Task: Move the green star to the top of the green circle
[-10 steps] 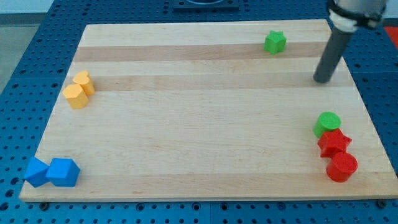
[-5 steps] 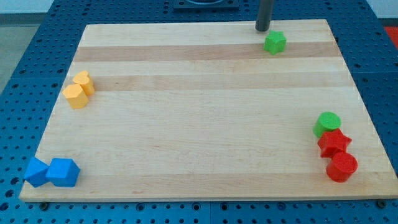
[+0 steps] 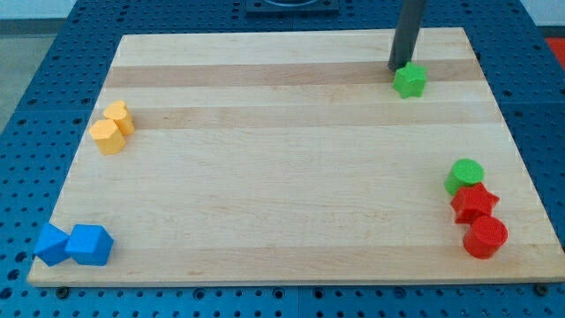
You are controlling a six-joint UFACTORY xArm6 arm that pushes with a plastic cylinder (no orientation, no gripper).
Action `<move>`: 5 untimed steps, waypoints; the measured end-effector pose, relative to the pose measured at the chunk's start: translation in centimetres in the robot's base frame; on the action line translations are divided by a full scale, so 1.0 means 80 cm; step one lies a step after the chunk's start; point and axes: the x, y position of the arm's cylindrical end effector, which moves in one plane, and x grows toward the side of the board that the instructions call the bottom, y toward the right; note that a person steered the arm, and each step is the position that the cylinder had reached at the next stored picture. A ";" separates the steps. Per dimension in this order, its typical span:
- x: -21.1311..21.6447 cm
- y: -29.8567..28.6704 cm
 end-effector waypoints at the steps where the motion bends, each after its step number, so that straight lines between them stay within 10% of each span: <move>1: 0.011 0.009; 5: 0.072 0.010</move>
